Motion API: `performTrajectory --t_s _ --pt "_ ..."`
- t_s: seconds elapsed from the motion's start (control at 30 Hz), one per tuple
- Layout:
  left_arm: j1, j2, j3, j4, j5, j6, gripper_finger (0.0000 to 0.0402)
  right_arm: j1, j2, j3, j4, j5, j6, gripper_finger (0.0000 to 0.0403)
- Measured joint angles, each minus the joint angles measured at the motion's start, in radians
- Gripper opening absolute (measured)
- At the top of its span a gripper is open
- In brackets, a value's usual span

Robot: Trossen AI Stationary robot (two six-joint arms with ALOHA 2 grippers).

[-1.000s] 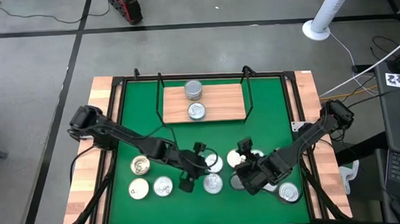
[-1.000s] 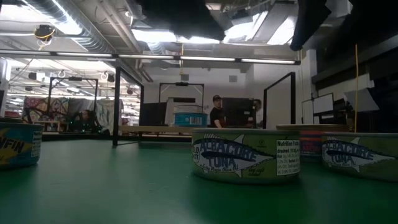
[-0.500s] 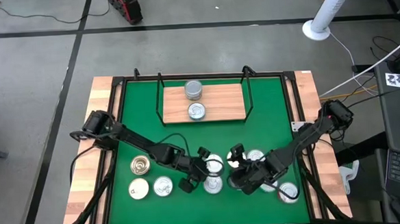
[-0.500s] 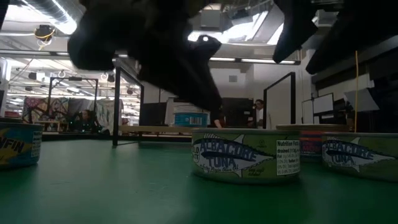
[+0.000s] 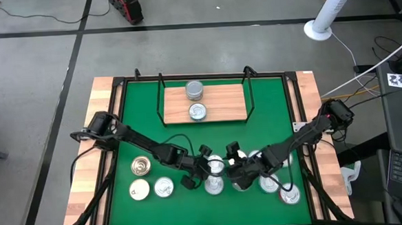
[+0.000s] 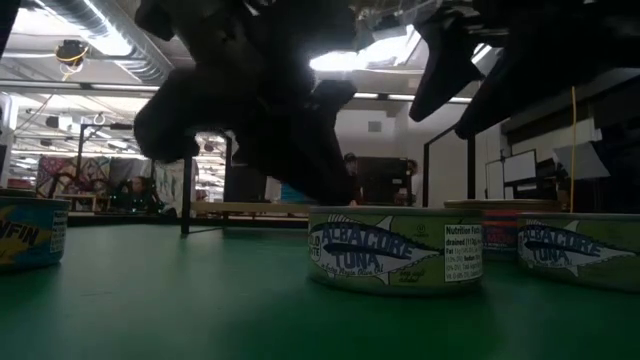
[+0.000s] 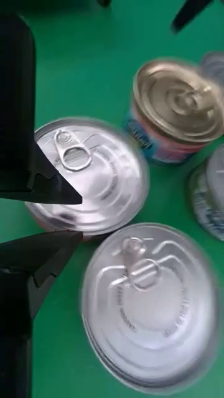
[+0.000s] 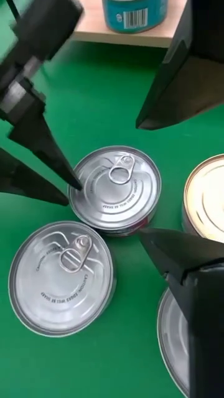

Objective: Stack canned seafood by type on shelf
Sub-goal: Put the red tuna can on the shelf

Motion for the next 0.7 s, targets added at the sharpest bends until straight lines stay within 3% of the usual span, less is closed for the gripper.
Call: performTrajectory --t_s 0.37,0.6,0.7 --pt "0.001 0.043 0.004 0.000 -0.010 0.055 0.0073 0.002 0.001 -0.001 0.020 0.000 -0.023 0.0271" --pt "0.005 0.043 0.003 -0.003 -0.072 0.061 0.0012 0.002 0.001 -0.001 0.035 0.000 -0.023 0.0271" --pt "0.011 0.043 0.003 -0.003 -0.073 0.032 0.0008 0.002 0.001 -0.001 0.035 0.000 -0.023 0.0271"
